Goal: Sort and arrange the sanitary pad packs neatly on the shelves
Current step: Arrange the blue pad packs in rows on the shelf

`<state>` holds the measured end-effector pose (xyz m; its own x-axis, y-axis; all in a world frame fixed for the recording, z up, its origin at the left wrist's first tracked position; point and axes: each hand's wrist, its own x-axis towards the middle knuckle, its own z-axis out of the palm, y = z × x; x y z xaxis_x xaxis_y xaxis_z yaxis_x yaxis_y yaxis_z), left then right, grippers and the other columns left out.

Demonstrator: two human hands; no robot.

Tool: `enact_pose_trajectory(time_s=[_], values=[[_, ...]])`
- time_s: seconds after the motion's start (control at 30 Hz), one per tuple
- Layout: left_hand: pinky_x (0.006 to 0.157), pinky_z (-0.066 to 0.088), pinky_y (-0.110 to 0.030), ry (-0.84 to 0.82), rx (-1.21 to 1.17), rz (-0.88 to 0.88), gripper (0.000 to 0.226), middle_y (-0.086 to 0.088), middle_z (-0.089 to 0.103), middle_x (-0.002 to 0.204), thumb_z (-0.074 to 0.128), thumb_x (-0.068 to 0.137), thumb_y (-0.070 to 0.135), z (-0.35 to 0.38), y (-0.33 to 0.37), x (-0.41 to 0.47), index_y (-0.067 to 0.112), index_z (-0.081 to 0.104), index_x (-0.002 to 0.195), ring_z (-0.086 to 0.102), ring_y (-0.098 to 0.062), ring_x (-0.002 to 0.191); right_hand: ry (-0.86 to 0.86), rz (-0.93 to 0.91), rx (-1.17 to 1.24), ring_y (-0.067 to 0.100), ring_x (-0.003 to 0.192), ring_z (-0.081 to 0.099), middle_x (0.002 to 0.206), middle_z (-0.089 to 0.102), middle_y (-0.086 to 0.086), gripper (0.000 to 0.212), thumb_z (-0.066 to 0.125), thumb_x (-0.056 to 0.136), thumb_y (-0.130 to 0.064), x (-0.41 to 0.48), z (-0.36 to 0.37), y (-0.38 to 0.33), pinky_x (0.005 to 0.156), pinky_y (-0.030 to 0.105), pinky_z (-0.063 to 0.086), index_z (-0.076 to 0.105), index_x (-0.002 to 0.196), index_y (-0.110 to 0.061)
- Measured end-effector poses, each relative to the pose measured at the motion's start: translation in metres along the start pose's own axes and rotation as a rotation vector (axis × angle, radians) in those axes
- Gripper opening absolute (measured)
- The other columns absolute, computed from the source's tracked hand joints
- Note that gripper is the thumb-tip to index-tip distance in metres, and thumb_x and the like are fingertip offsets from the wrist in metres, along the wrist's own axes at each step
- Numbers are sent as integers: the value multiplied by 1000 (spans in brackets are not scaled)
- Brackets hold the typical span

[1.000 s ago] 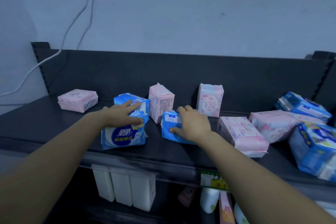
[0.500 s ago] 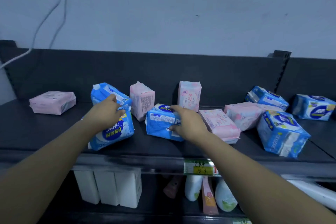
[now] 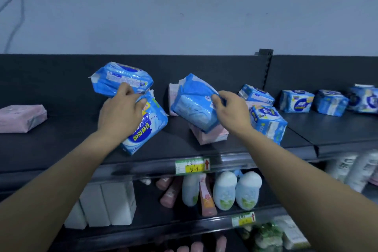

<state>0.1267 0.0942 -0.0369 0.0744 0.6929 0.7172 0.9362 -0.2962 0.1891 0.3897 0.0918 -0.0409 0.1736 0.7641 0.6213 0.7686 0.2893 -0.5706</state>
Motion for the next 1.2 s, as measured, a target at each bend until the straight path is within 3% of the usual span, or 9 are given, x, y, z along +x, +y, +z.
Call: enact_pose_trajectory(time_s=[0.17, 0.3, 0.4, 0.5, 0.57, 0.7, 0.87, 1.07, 1.2], values=[[74, 45, -43, -42, -33, -7, 34, -5, 44, 110, 46, 99, 33, 10, 44, -7, 7, 67, 101, 56, -33, 75, 20, 144, -205, 29, 108, 50, 106, 58, 7, 33, 50, 95, -35, 6, -38, 58, 82, 36, 40, 73, 83, -14], [73, 45, -44, -108, -34, -53, 37, -2, 43, 111, 43, 100, 35, 18, 74, -16, 7, 66, 103, 58, -34, 78, -209, 320, -332, 28, 124, 41, 121, 56, 6, 37, 46, 96, -43, 7, -59, 96, 100, 40, 40, 72, 101, -18], [76, 47, -46, -148, -33, -114, 38, 2, 41, 110, 41, 100, 38, 23, 90, -24, 10, 66, 104, 58, -32, 79, -371, 412, -400, 29, 126, 41, 125, 56, 8, 39, 49, 93, -48, 10, -68, 116, 100, 35, 40, 69, 110, -19], [73, 47, -44, -149, -29, -157, 38, 4, 41, 109, 42, 99, 38, 20, 102, -36, 9, 66, 104, 58, -28, 78, -348, 241, -542, 33, 122, 38, 126, 50, 12, 31, 51, 92, -35, 9, -72, 128, 95, 34, 37, 69, 110, -16], [70, 47, -43, -153, -13, -182, 38, 6, 40, 108, 41, 99, 39, 14, 109, -44, 10, 65, 102, 56, -25, 75, -269, 182, -512, 34, 116, 43, 124, 48, 13, 27, 53, 91, -21, 6, -76, 128, 91, 33, 41, 70, 109, -12], [68, 46, -42, -132, 33, -213, 37, 5, 40, 105, 41, 100, 37, -5, 118, -61, 9, 65, 100, 54, -25, 71, -116, 153, -360, 36, 106, 50, 118, 50, 17, 22, 56, 86, -8, 0, -82, 117, 79, 37, 45, 73, 100, -3], [72, 47, -44, -83, 125, -274, 38, 3, 40, 107, 42, 100, 38, -39, 117, -84, 8, 64, 98, 56, -29, 74, 173, -122, -3, 38, 91, 52, 92, 54, 17, 13, 63, 82, -4, -7, -82, 66, 68, 33, 30, 73, 84, 3], [68, 46, -42, -21, 306, -361, 37, -2, 43, 107, 44, 99, 37, -109, 90, -134, 7, 65, 98, 57, -30, 76, 115, -451, 289, 30, 76, 49, 80, 53, 14, 5, 69, 75, -2, -38, -47, -48, 64, 20, 21, 74, 76, -2], [72, 48, -45, -12, 433, -506, 38, -5, 44, 107, 45, 98, 37, -171, 61, -186, 6, 65, 95, 57, -34, 78, -73, -581, 412, 29, 79, 49, 80, 47, 5, 6, 70, 76, -1, -87, -12, -117, 70, 24, 30, 75, 76, -5]])
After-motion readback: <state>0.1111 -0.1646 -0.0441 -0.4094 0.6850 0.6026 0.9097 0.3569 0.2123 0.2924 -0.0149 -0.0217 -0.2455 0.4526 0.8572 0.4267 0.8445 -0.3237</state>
